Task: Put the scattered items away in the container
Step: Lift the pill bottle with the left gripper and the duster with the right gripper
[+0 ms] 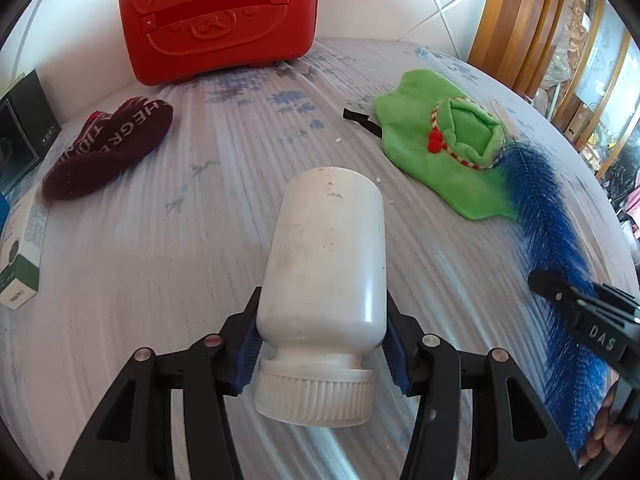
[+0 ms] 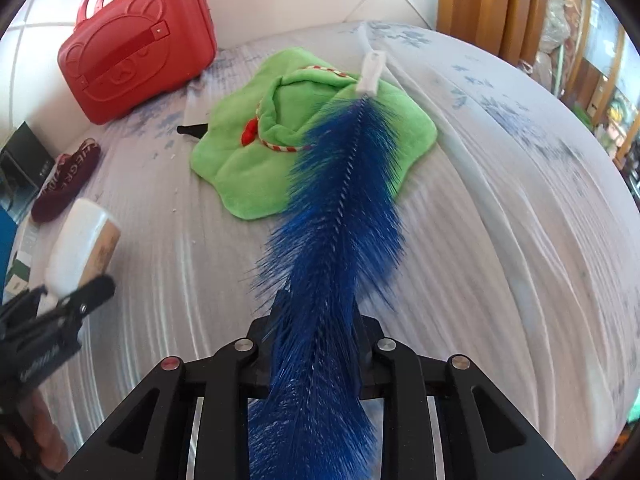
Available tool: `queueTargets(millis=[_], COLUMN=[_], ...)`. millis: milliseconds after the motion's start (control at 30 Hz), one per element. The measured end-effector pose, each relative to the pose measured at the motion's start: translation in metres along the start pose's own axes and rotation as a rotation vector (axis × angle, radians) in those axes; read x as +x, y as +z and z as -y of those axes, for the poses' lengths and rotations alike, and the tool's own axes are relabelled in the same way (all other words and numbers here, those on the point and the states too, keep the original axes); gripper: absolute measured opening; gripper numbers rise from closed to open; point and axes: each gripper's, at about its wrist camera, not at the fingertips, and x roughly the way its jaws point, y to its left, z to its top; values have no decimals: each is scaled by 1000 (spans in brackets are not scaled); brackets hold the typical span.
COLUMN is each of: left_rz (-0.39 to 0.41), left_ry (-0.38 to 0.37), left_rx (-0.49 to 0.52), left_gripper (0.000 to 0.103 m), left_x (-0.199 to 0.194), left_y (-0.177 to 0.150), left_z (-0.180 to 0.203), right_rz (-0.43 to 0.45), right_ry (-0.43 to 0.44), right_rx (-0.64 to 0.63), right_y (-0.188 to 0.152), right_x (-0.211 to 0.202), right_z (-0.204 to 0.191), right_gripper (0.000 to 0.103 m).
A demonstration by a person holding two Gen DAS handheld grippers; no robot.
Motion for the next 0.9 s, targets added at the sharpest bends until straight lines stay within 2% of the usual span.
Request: queueTargets(millis=[167,267,333,533,667,900], left_rz=[-40,-22,-26,-28,-13,-29], left_ry=[9,58,60,65,72,81], left_rx=[-43,-21,-36,-35,-50,-55], left_gripper=[52,52,54,69,69,71], left_x=[9,8,9,13,14,15], left_y=[-9,-13,-13,-11,-13,-12], left_z=[2,10,11,16,17,19], right_rz=[-51,-59,-65,-74,-58,-39], right_ry=[36,31,35,8,4,6], right_rx=[-12,-50,-59,-93,-109,-118], right_y=[-2,-1,2,7,5,1], right_x=[2,5,7,17,18,19], right_z=[4,-2,-3,-11,-14,-16], right_gripper=[46,60,71,80,81,81])
